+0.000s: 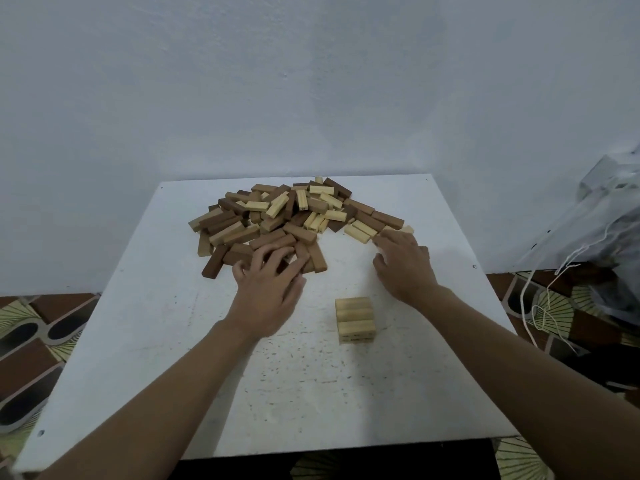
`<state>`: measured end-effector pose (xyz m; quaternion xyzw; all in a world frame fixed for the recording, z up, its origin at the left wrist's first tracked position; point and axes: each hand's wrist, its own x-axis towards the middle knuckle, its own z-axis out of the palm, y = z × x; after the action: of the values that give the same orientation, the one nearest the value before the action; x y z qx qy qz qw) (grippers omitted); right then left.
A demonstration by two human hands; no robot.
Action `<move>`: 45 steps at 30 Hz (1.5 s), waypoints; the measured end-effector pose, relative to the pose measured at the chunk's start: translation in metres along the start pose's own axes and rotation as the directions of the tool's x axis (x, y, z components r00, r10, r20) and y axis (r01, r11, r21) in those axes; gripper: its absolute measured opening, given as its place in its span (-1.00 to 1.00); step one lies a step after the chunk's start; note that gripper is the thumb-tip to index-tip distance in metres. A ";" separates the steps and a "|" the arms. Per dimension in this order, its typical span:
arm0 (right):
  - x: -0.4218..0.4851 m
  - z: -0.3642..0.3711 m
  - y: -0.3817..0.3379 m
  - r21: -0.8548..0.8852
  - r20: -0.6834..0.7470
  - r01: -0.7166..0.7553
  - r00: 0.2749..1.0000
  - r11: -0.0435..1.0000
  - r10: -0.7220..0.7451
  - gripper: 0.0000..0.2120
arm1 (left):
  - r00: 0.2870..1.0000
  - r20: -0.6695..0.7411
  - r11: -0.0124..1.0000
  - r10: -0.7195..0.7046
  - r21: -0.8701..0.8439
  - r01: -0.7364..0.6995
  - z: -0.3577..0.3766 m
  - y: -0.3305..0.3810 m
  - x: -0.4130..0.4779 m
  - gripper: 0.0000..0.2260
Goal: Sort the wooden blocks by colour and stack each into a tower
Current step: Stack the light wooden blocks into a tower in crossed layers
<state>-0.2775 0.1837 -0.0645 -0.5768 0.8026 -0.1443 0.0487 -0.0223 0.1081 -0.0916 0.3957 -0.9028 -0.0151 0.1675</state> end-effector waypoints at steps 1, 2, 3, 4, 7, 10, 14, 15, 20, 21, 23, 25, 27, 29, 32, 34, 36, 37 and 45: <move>-0.001 0.001 0.000 0.003 -0.012 -0.001 1.000 1.000 0.001 -0.69 | 1.000 0.003 1.000 -0.004 -0.005 0.004 0.001 0.000 0.000 -0.67; -0.003 0.000 -0.001 0.017 -0.036 0.000 0.999 1.000 0.001 -0.71 | 1.000 0.003 1.000 -0.012 -0.016 0.012 0.001 0.001 0.000 -0.67; -0.005 -0.001 -0.003 0.038 -0.061 0.003 0.998 0.999 -0.001 -0.73 | 1.000 0.000 0.999 -0.020 -0.031 0.020 0.002 0.001 -0.001 -0.68; -0.008 -0.002 -0.005 0.064 -0.080 0.010 0.997 0.998 -0.005 -0.74 | 1.000 -0.009 0.999 -0.023 -0.046 0.023 0.002 0.002 -0.001 -0.68; -0.012 -0.002 -0.013 0.138 -0.097 0.041 0.995 0.990 -0.028 -0.72 | 0.998 -0.060 0.997 -0.002 -0.072 -0.003 0.001 0.005 -0.003 -0.72; -0.009 -0.003 -0.023 0.209 -0.057 0.089 0.995 0.974 -0.079 -0.73 | 0.996 -0.079 0.987 0.044 -0.150 -0.055 -0.002 0.005 -0.005 -0.74; -0.002 -0.012 -0.039 0.507 0.171 0.115 0.958 0.854 -0.230 -0.74 | 0.982 0.021 0.967 0.188 -0.177 -0.182 -0.006 0.001 -0.008 -0.62; 0.000 -0.013 -0.040 0.559 0.190 0.101 0.951 0.823 -0.245 -0.74 | 0.974 0.058 0.963 0.221 -0.170 -0.208 -0.005 0.001 -0.008 -0.60; 0.006 -0.009 -0.028 0.434 -0.053 0.034 0.999 0.900 -0.012 -0.79 | 0.956 0.108 0.957 0.274 -0.133 -0.259 0.002 -0.004 -0.005 -0.62; 0.005 -0.008 -0.023 0.349 -0.091 0.004 0.995 0.937 0.029 -0.78 | 0.958 0.085 0.954 0.273 -0.155 -0.258 0.003 -0.004 -0.005 -0.63; 0.001 -0.007 -0.012 0.223 -0.092 -0.055 0.993 0.973 0.077 -0.76 | 0.963 0.015 0.943 0.268 -0.209 -0.259 0.003 -0.004 -0.007 -0.68; -0.005 -0.005 -0.004 0.152 -0.056 -0.055 0.996 0.987 0.065 -0.72 | 0.970 -0.057 0.929 0.236 -0.281 -0.242 0.002 -0.004 -0.009 -0.73; -0.013 -0.003 -0.003 0.146 -0.051 -0.030 0.998 0.989 0.038 -0.68 | 0.982 -0.098 0.901 0.160 -0.392 -0.186 0.002 -0.003 -0.010 -0.77; -0.019 -0.003 -0.006 0.213 -0.066 -0.034 0.997 0.976 0.049 -0.67 | 0.991 -0.098 0.841 0.092 -0.525 -0.130 0.003 -0.005 -0.013 -0.86; -0.019 -0.006 -0.017 0.271 -0.037 -0.006 0.999 0.963 0.017 -0.69 | 0.995 -0.070 0.803 0.064 -0.589 -0.093 0.001 -0.010 -0.024 -0.92; -0.015 -0.011 -0.025 0.320 0.029 0.000 1.000 0.947 -0.010 -0.71 | 0.999 -0.028 0.819 0.030 -0.573 -0.041 -0.003 -0.016 -0.034 -0.88; -0.011 -0.014 -0.033 0.430 0.129 -0.008 0.990 0.903 -0.052 -0.73 | 1.000 -0.018 0.821 -0.015 -0.571 0.002 -0.008 -0.022 -0.043 -0.89; -0.010 -0.015 -0.036 0.510 0.166 -0.019 0.983 0.860 -0.077 -0.74 | 0.999 -0.023 0.822 -0.037 -0.570 0.018 -0.010 -0.024 -0.046 -0.92; 0.014 -0.010 -0.027 0.370 -0.073 0.007 0.997 0.929 0.022 -0.75 | 0.997 0.007 0.866 -0.074 -0.496 0.068 -0.011 -0.024 -0.040 -0.90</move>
<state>-0.2596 0.1639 -0.0459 -0.5484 0.7645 -0.3144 0.1264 0.0237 0.1213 -0.0964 0.3726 -0.8526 -0.2497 0.2683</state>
